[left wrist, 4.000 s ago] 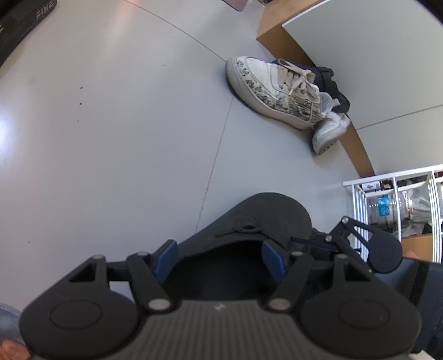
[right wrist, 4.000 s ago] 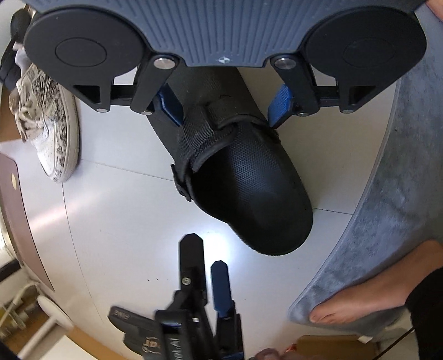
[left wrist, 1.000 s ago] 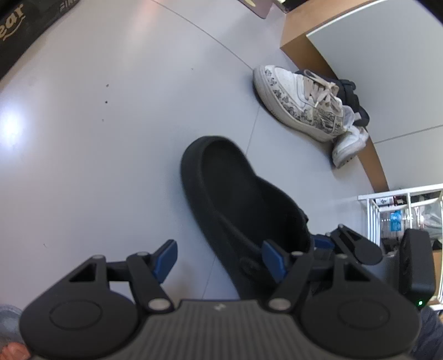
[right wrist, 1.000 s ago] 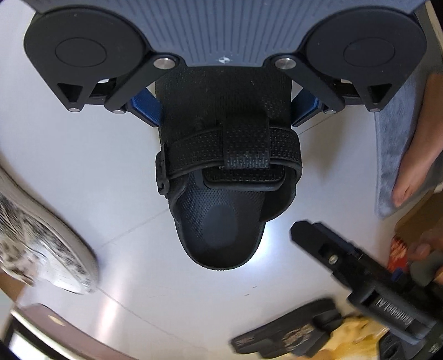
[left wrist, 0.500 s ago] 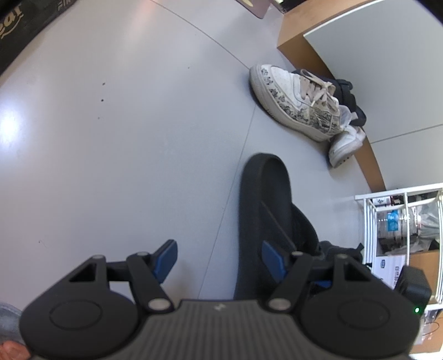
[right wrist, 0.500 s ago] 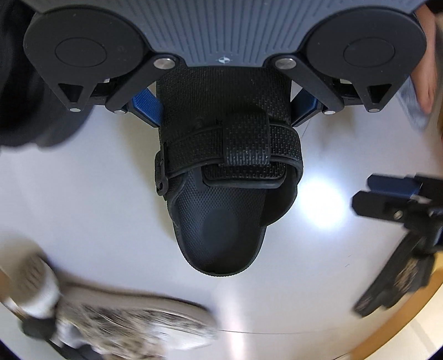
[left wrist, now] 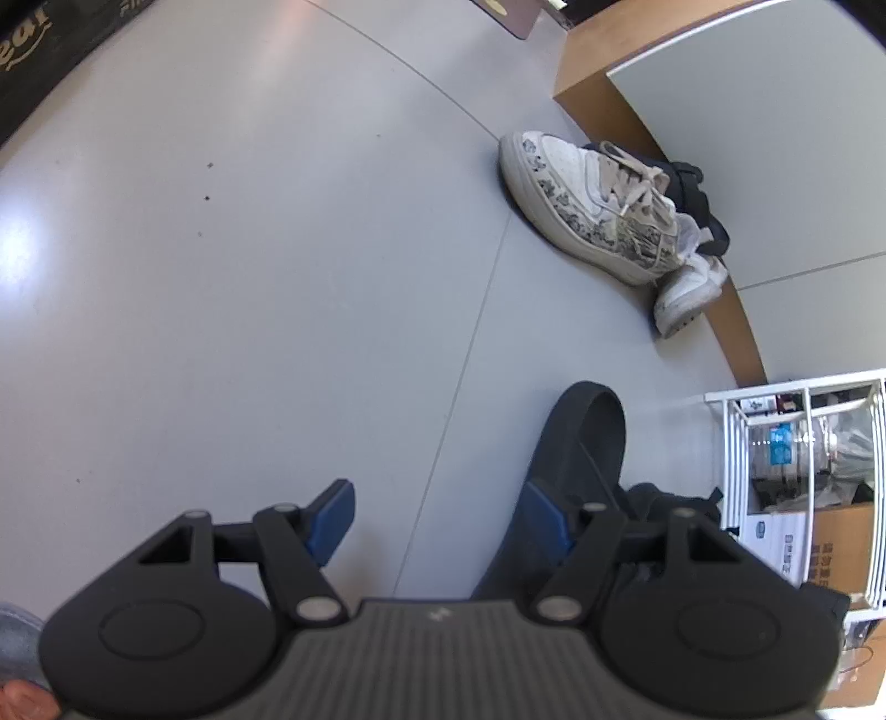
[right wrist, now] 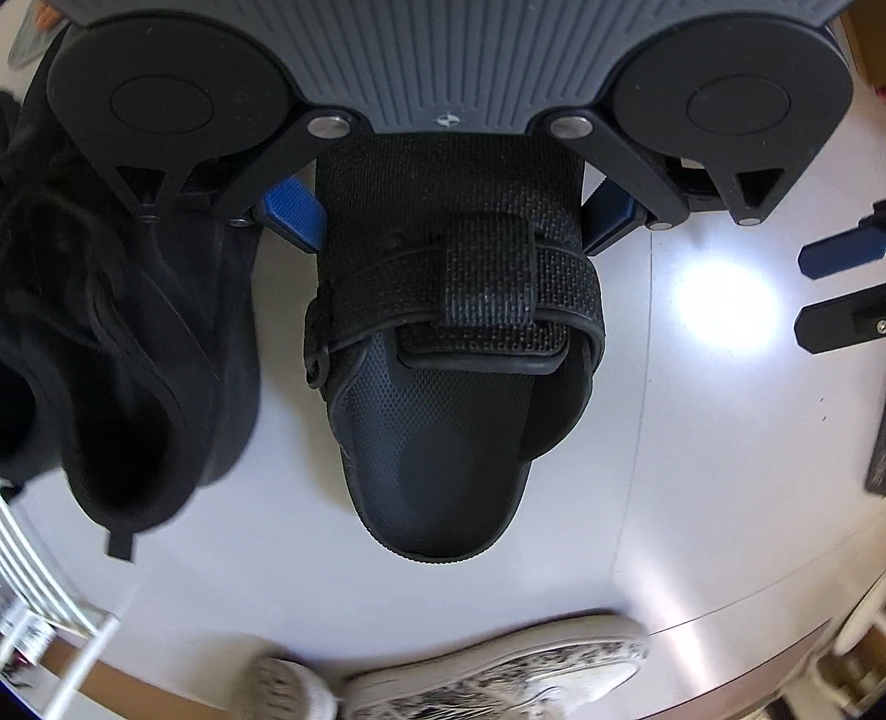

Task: Organize scattered shoes
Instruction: 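Lower the slide beside the black sneakers and open the right gripper, then move the left tool to the wall pile and grasp another black slide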

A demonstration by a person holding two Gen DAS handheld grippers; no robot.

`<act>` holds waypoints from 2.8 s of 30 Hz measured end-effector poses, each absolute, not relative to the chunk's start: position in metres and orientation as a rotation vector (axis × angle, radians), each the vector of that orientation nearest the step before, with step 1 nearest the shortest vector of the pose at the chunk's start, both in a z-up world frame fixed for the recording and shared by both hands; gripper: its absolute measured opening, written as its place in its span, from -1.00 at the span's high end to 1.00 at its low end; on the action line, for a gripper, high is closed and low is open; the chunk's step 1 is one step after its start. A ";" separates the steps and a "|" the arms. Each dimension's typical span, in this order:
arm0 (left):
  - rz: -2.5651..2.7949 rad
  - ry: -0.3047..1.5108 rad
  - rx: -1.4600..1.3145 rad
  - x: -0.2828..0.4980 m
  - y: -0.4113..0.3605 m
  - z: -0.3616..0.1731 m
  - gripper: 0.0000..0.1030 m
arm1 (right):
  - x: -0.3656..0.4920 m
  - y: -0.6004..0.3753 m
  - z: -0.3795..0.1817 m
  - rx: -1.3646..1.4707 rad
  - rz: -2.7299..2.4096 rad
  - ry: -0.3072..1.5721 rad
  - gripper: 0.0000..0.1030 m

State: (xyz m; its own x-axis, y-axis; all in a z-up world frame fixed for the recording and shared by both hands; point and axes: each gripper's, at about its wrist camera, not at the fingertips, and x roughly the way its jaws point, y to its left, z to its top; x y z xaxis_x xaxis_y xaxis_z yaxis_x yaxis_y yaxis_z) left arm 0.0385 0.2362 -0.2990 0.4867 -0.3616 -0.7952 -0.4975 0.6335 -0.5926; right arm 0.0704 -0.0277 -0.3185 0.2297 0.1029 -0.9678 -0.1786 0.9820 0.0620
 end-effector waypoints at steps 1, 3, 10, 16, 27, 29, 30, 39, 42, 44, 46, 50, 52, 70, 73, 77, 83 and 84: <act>0.101 1.103 -0.932 0.038 0.237 -0.299 -0.35 | 0.068 -0.029 -0.318 -0.058 0.181 1.323 -0.91; 0.103 1.101 -0.934 0.038 0.237 -0.299 -0.35 | 0.067 -0.031 -0.318 -0.048 0.164 1.321 -0.91; 0.097 1.081 -0.942 0.041 0.237 -0.297 -0.35 | 0.062 -0.042 -0.316 0.027 0.060 1.328 -0.91; 0.080 1.072 -0.933 0.041 0.236 -0.294 -0.35 | 0.063 -0.039 -0.316 0.038 0.052 1.331 -0.95; 0.078 1.045 -0.924 0.043 0.238 -0.287 -0.41 | 0.070 -0.053 -0.245 -0.078 0.324 1.401 -0.95; 0.073 1.053 -0.913 0.044 0.235 -0.287 -0.41 | 0.069 -0.059 -0.225 -0.108 0.349 1.388 -0.95; 0.068 1.065 -0.904 0.045 0.233 -0.288 -0.41 | 0.069 -0.065 -0.211 -0.130 0.359 1.377 -0.95; 0.083 1.040 -0.880 0.053 0.235 -0.276 -0.41 | 0.094 -0.130 -0.128 -0.135 0.387 1.338 -0.95; 0.112 1.034 -0.851 0.057 0.241 -0.266 -0.41 | 0.101 -0.153 -0.103 -0.152 0.382 1.299 -0.95; 0.121 1.032 -0.834 0.060 0.242 -0.260 -0.41 | 0.104 -0.157 -0.094 -0.167 0.393 1.278 -0.94; 0.125 1.020 -0.803 0.067 0.241 -0.250 -0.41 | 0.109 -0.161 -0.080 -0.193 0.437 1.261 -0.94; 0.130 1.007 -0.759 0.081 0.232 -0.240 -0.41 | 0.116 -0.173 -0.065 -0.235 0.534 1.213 -0.94; 0.122 1.020 -0.734 0.092 0.224 -0.237 -0.41 | 0.123 -0.184 -0.070 -0.238 0.537 1.196 -0.94; -0.025 1.157 -0.409 0.235 0.150 -0.191 -0.41 | 0.145 -0.246 -0.159 0.046 0.558 1.148 -0.94; -0.046 1.123 -0.444 0.268 0.139 -0.180 -0.43 | 0.142 -0.259 -0.170 0.107 0.549 1.126 -0.94; -0.056 1.083 -0.506 0.308 0.119 -0.168 -0.42 | 0.135 -0.277 -0.184 0.158 0.514 1.086 -0.94; -0.026 1.089 -0.405 0.364 0.076 -0.152 -0.42 | 0.135 -0.303 -0.189 0.214 0.452 1.053 -0.94; -0.015 1.093 -0.380 0.376 0.069 -0.150 -0.42 | 0.135 -0.306 -0.189 0.225 0.445 1.050 -0.94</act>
